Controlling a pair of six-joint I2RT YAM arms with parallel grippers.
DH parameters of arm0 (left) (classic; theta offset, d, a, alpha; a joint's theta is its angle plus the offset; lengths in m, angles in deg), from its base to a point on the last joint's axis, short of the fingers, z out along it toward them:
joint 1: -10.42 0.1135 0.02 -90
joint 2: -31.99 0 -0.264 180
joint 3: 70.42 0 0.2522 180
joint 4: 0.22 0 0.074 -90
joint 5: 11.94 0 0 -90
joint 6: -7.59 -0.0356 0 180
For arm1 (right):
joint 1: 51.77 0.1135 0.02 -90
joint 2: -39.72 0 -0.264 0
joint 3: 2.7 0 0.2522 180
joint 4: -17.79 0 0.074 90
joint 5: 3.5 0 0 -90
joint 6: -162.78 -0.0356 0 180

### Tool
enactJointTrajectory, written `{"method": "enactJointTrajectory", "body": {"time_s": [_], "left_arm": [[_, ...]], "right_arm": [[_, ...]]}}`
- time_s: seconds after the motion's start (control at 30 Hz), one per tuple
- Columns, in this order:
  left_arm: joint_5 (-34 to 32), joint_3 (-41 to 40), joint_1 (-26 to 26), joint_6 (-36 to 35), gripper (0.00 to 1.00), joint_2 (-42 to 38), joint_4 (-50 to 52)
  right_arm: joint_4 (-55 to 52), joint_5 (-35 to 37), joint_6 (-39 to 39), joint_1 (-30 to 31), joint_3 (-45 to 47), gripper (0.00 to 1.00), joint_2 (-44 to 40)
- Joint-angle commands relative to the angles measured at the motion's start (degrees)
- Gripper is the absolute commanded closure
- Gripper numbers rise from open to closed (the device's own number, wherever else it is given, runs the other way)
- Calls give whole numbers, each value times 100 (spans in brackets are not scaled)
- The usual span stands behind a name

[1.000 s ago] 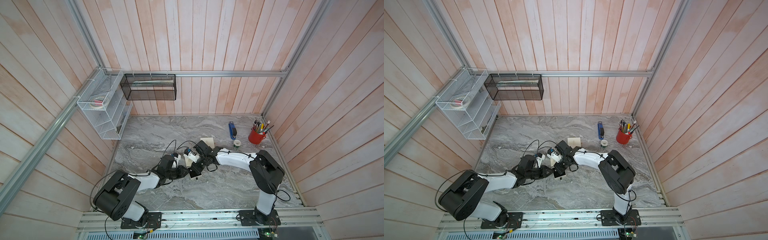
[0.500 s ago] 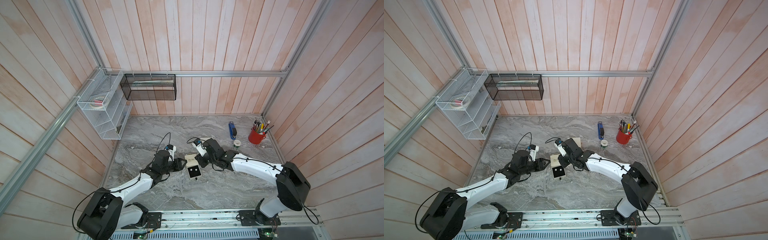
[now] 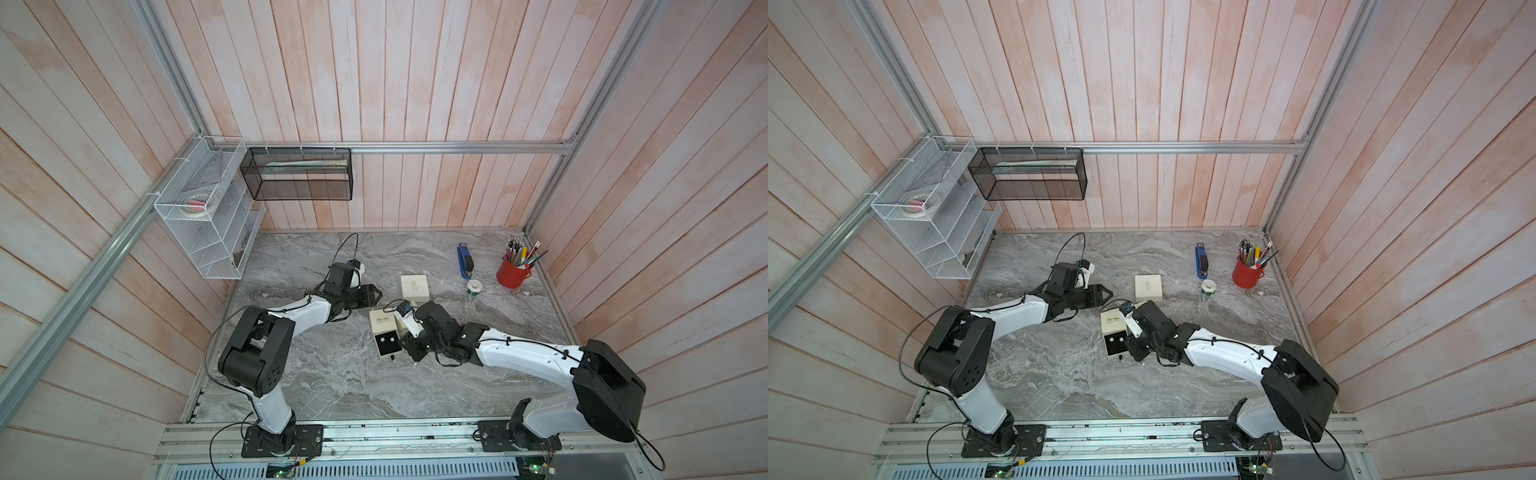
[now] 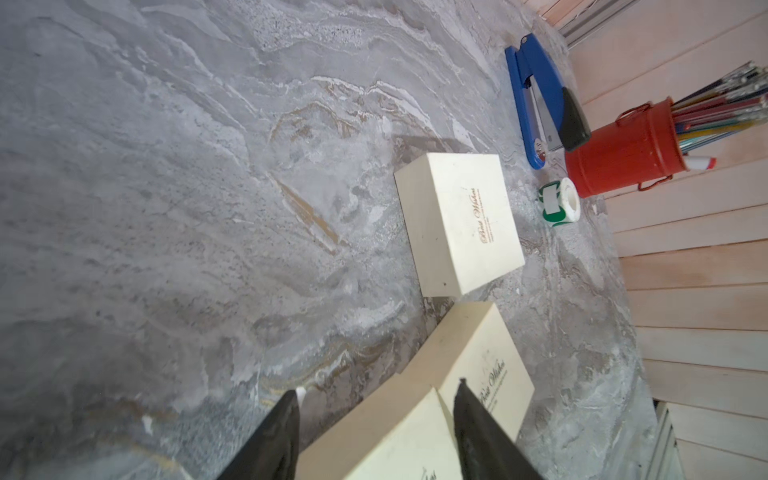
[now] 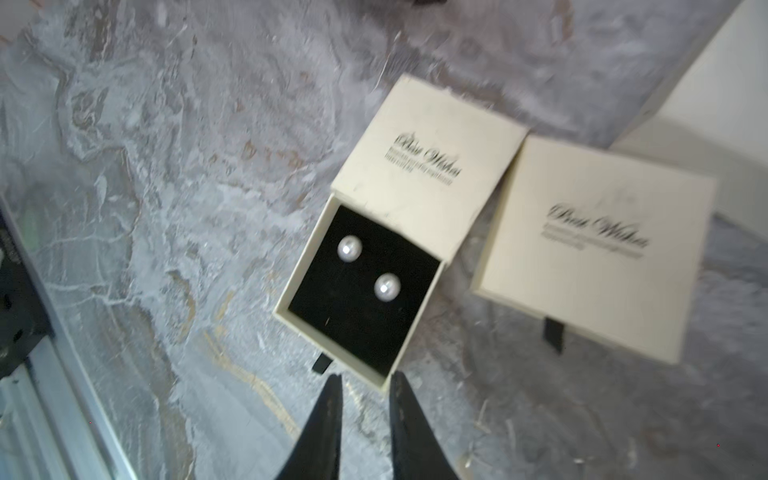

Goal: Place the earrings into the drawer-style jewelry box
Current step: Close the drawer of the jewelry box.

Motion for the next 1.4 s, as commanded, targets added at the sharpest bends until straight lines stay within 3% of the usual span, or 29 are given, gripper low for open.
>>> {"method": "enactJointTrajectory", "body": {"time_s": [0.0,0.13,0.47,1.37], "left_arm": [[242,285,0,-310,39,273,346],[483,301,1,-321,38,442,300],[781,204,4,-224,38,649,89],[875,-397,17,-127,45,358,-96]], "right_arm": [[12,-143,-111,42,119,67,57],[20,-103,-53,43,110,51,254],[-45,-10,161,42,-89,36,783],[338,307,87,-78,-616,41,1382]]}}
